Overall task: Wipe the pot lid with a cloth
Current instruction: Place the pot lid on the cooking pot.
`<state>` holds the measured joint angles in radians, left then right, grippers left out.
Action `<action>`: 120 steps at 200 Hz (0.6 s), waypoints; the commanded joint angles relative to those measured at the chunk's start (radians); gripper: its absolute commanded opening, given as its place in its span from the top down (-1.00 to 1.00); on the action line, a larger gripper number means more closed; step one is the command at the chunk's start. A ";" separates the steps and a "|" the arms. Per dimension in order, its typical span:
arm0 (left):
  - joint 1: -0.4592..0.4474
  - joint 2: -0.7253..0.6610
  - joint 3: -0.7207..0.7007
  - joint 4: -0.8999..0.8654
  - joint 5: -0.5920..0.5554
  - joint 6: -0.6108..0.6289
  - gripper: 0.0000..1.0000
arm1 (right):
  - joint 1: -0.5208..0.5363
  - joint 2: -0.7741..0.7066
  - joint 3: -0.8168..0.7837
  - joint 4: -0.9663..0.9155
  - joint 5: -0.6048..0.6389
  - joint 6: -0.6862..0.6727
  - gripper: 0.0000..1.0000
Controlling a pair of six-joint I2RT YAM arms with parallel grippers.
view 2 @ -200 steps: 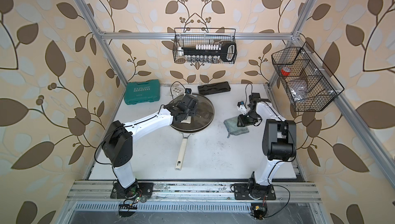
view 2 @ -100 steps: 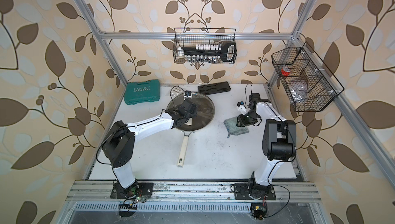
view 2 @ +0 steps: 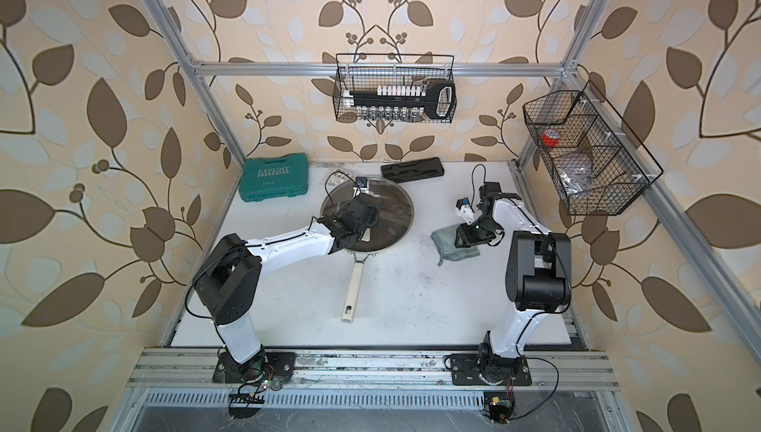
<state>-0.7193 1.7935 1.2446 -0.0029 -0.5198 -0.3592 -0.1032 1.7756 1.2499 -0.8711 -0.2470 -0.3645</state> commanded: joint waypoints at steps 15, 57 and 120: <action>0.001 -0.036 0.017 0.093 -0.055 -0.025 1.00 | -0.004 -0.029 -0.015 -0.005 -0.020 -0.016 0.00; 0.001 -0.032 -0.002 0.126 -0.068 -0.013 1.00 | -0.004 -0.037 -0.016 -0.003 -0.020 -0.017 0.01; -0.002 -0.011 -0.002 0.140 -0.063 -0.001 1.00 | -0.006 -0.035 -0.015 -0.002 -0.019 -0.019 0.01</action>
<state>-0.7212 1.7939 1.2289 0.0326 -0.5312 -0.3473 -0.1032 1.7618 1.2488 -0.8700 -0.2504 -0.3683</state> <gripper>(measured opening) 0.427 0.497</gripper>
